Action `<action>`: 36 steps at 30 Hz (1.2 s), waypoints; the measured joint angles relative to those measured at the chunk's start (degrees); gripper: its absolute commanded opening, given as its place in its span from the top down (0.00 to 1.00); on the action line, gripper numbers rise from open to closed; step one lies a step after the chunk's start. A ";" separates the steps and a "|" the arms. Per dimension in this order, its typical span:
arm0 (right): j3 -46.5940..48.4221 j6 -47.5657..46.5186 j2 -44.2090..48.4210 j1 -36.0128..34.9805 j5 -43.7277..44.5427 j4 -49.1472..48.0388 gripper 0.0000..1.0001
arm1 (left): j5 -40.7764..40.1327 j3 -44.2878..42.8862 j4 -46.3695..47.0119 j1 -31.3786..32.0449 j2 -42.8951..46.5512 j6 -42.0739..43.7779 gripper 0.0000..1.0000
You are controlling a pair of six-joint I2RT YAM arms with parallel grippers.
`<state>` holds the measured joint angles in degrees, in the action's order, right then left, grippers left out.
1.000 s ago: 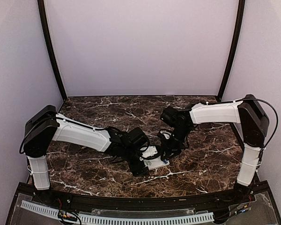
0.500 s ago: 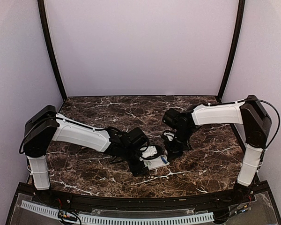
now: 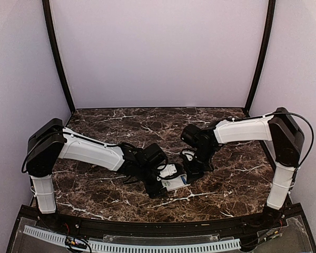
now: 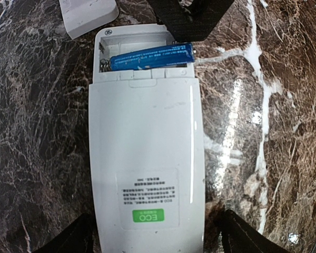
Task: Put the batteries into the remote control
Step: Place the battery in the battery compartment.
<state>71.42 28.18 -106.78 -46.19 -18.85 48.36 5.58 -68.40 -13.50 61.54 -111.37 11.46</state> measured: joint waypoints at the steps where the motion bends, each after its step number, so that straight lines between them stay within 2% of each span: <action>1: 0.00 0.00 -0.15 -0.07 0.00 -0.15 1.00 | 0.00 0.00 0.00 0.00 0.00 0.00 0.17; 11: 0.13 -0.37 -0.44 -0.07 0.17 -0.28 1.00 | 0.02 0.00 0.00 0.00 0.00 0.00 0.17; 17: 1.70 -7.17 0.02 -0.07 2.49 0.52 0.86 | 0.52 0.44 0.44 -0.33 0.17 0.37 0.17; 20: 1.86 -14.03 3.10 -0.04 4.50 -0.11 0.81 | 0.85 1.25 1.29 -0.59 0.61 0.59 0.17; 25: 0.22 -25.90 14.80 0.57 5.79 -6.25 0.67 | 0.92 3.30 2.99 -0.63 1.70 0.61 0.17; 30: -13.49 -44.11 32.83 1.18 -1.27 -20.70 0.56 | 0.92 5.95 5.49 -0.63 3.06 0.57 0.17; 33: -24.06 -58.07 39.98 1.25 -7.26 -27.98 0.60 | 1.01 8.28 7.58 -0.63 4.37 0.50 0.17; 36: -30.53 -68.96 41.24 1.09 -10.62 -31.10 0.68 | 1.11 10.51 9.29 -0.66 5.62 0.52 0.18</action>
<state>40.88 -40.77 -65.54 -45.10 -29.47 17.26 6.70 -57.89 -4.21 60.88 -105.75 11.99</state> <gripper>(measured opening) 0.382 0.828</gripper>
